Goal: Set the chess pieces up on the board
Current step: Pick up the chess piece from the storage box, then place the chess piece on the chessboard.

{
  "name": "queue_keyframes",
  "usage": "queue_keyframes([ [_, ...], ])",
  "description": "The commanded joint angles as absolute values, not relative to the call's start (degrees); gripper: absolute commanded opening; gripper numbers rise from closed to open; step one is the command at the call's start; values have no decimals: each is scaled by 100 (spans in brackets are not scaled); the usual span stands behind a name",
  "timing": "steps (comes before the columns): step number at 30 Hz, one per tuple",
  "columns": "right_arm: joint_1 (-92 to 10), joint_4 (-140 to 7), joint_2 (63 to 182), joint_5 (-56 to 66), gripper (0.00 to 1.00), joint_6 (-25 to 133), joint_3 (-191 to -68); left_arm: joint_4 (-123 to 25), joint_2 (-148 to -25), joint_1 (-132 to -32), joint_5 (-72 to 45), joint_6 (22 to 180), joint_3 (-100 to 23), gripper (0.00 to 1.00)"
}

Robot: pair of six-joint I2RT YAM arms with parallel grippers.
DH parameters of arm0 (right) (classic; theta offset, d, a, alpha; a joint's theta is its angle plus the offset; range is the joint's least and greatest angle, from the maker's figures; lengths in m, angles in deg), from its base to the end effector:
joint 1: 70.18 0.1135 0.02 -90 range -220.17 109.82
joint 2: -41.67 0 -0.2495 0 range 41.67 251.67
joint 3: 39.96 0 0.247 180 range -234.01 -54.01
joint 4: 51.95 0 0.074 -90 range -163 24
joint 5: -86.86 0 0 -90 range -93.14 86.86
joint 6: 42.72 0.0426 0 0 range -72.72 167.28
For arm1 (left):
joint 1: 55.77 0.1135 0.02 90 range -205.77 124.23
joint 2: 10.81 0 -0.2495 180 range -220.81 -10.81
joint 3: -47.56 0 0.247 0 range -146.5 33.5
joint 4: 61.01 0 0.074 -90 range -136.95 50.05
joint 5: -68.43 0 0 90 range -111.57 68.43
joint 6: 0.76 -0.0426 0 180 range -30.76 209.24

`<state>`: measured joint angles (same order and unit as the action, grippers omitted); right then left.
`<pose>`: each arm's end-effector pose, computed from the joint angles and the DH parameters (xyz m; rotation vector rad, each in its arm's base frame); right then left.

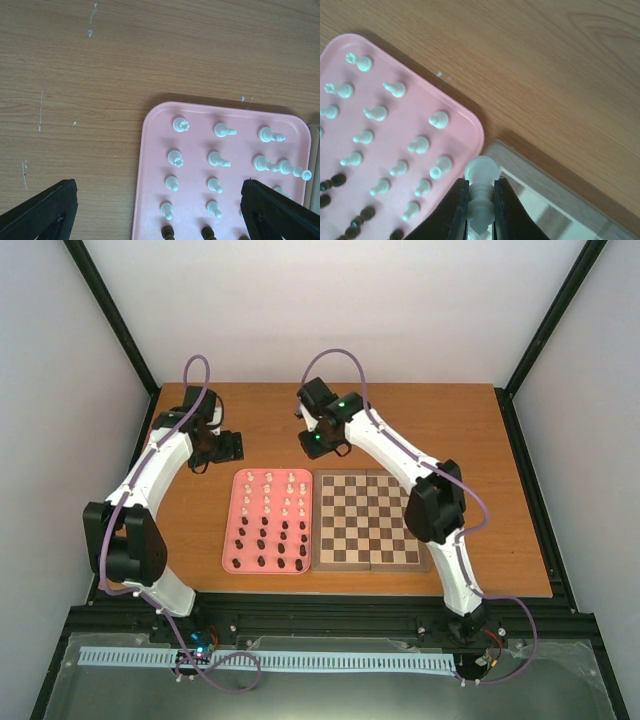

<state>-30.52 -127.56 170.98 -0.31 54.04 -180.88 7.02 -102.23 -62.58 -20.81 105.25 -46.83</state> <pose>0.3613 0.3023 0.2515 -0.7871 2.6110 0.3100 0.3197 -0.0387 0.2700 -0.2137 2.7058 -0.1364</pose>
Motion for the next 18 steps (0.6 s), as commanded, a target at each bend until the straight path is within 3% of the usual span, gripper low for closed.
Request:
queue_keyframes([
  [1,-3240,-12913,16441,-649,3,5349,-17409,796,-10324,-6254,-2007,10469,-5002,100],
  [9,-4290,-12323,14734,-875,3,5770,-14904,806,-10380,-6254,-2030,10472,-5020,100],
  [18,-4945,-11976,14058,-975,3,5878,-13398,809,-10506,-6254,-2004,10478,-5099,100],
])
